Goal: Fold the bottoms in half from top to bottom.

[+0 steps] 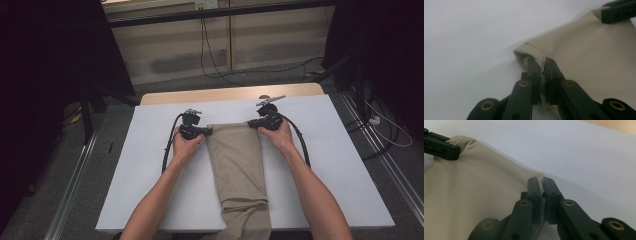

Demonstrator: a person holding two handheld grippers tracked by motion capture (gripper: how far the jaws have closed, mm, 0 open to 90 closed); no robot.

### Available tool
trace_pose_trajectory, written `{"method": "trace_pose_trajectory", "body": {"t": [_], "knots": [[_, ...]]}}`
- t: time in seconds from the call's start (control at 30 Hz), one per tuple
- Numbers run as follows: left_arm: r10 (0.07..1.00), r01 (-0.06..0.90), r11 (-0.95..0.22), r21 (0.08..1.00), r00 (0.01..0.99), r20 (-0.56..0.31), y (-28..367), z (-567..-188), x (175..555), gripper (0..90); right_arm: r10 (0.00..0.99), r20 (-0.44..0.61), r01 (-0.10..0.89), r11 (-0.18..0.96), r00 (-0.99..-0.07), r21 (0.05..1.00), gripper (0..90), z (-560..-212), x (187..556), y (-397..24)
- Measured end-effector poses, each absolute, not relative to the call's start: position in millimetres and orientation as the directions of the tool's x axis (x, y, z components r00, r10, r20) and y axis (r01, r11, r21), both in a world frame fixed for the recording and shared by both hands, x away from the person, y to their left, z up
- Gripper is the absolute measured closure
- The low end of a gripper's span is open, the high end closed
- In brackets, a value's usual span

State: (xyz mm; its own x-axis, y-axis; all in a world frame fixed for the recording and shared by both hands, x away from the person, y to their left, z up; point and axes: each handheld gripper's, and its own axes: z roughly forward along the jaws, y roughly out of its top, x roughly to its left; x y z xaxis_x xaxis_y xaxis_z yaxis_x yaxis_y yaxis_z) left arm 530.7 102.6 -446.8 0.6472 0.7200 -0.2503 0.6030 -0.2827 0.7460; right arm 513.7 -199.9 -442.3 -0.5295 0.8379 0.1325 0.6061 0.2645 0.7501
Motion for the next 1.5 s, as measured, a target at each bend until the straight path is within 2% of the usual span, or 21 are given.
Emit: {"method": "trace_pose_trajectory", "body": {"t": [0.3, 0.47, 0.7, 0.87, 0.9, 0.93, 0.97, 1.0, 1.03, 1.1, 1.13, 1.23, 1.4, 1.5], "knots": [[0.768, 0.546, -0.154, 0.824, 0.591, -0.248, 116.1, -396.4, 548.0, 85.7, 0.839, 0.121, 0.505, 0.198, -0.531, 0.84, 85.5, -388.6, 518.2, -200.3], [0.775, 0.523, -0.131, 0.842, 0.583, -0.242, 113.2, -377.4, 557.5, 85.7, 0.851, 0.106, 0.474, 0.18, -0.515, 0.862, 85.4, -366.6, 527.6, -199.7], [0.792, 0.52, -0.104, 0.848, 0.559, -0.245, 103.3, -361.3, 576.6, 85.7, 0.868, 0.105, 0.472, 0.159, -0.486, 0.867, 85.4, -344.3, 548.4, -203.6], [0.793, 0.546, -0.1, 0.832, 0.549, -0.265, 96.9, -369.0, 586.7, 84.9, 0.88, 0.097, 0.477, 0.157, -0.465, 0.865, 84.6, -341.7, 563.2, -204.1], [0.799, 0.561, -0.109, 0.821, 0.541, -0.263, 95.6, -373.0, 587.9, 81.9, 0.887, 0.089, 0.485, 0.162, -0.454, 0.859, 81.4, -345.0, 565.1, -204.6], [0.82, 0.572, -0.112, 0.813, 0.515, -0.25, 94.0, -377.0, 588.1, 69.6, 0.909, 0.07, 0.503, 0.163, -0.412, 0.849, 69.9, -349.4, 567.0, -206.5], [0.833, 0.576, -0.126, 0.808, 0.503, -0.229, 92.9, -381.1, 587.8, 48.1, 0.929, 0.068, 0.522, 0.144, -0.365, 0.841, 55.7, -354.0, 568.0, -210.0], [0.832, 0.577, -0.152, 0.803, 0.513, -0.211, 92.6, -384.8, 586.4, 42.4, 0.94, 0.081, 0.543, 0.121, -0.333, 0.831, 48.1, -358.6, 568.3, -214.0], [0.833, 0.575, -0.188, 0.796, 0.523, -0.182, 92.2, -387.3, 584.6, 43.2, 0.944, 0.076, 0.556, 0.123, -0.322, 0.822, 48.5, -362.0, 567.2, -217.0], [0.831, 0.567, -0.202, 0.799, 0.531, -0.166, 92.4, -389.6, 579.1, 32.1, 0.94, 0.072, 0.547, 0.131, -0.333, 0.827, 44.4, -366.5, 559.3, -220.8], [0.825, 0.566, -0.212, 0.797, 0.541, -0.164, 93.8, -389.0, 574.9, 29.6, 0.938, 0.08, 0.546, 0.126, -0.338, 0.828, 42.3, -368.6, 554.1, -221.9], [0.802, 0.543, -0.213, 0.812, 0.572, -0.172, 94.8, -389.8, 554.8, 25.9, 0.917, 0.098, 0.525, 0.131, -0.386, 0.841, 41.9, -376.4, 530.4, -221.3], [0.78, 0.517, -0.219, 0.828, 0.603, -0.17, 98.3, -398.2, 510.6, 22.1, 0.869, 0.117, 0.506, 0.166, -0.481, 0.847, 44.1, -392.6, 476.3, -214.0], [0.758, 0.522, -0.261, 0.812, 0.632, -0.163, 102.2, -407.6, 481.4, 19.2, 0.847, 0.114, 0.504, 0.196, -0.519, 0.841, 50.6, -402.0, 440.4, -210.3]]}}
